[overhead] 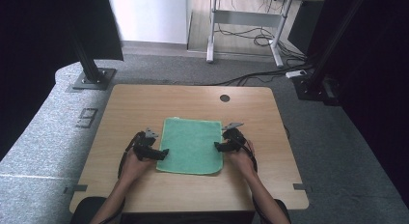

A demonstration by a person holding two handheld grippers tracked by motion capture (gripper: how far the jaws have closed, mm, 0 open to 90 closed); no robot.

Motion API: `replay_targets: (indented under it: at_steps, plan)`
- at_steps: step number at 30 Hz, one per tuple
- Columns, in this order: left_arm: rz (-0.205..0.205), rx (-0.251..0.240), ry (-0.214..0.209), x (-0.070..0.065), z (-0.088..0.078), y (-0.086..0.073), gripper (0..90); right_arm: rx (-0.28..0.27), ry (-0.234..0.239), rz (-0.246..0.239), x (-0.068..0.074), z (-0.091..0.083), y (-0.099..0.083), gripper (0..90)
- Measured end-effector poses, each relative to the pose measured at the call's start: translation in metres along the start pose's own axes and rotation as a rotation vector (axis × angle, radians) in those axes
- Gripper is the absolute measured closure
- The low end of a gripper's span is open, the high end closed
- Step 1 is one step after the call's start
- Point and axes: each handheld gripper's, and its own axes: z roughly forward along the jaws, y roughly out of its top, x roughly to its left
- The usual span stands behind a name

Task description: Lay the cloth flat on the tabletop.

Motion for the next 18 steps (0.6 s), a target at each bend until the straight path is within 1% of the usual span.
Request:
replay_targets:
  at_steps: [4, 5, 8, 9, 14, 18]
  plan:
    - [0.004, -0.004, -0.004, -0.002, 0.004, 0.003, 5.6, -0.004, -0.002, 0.014, -0.005, -0.001, -0.003, 26.0]
    - [0.003, -0.006, -0.004, -0.003, 0.005, 0.004, 5.6, -0.007, -0.003, 0.025, -0.01, -0.001, -0.003, 25.5]
    - [0.006, -0.008, -0.004, -0.005, 0.006, 0.006, 5.8, -0.012, -0.006, 0.026, -0.014, 0.001, -0.002, 25.4]
    - [0.007, -0.007, -0.007, -0.006, 0.007, 0.006, 5.9, -0.016, -0.009, 0.038, -0.016, 0.003, -0.001, 25.1]
    - [0.006, -0.007, -0.009, -0.006, 0.007, 0.007, 5.9, -0.014, 0.006, 0.053, -0.02, 0.005, 0.001, 25.2]
    - [0.011, -0.007, -0.012, -0.005, 0.007, 0.007, 5.8, -0.019, 0.014, 0.053, -0.021, 0.005, 0.0, 25.3]
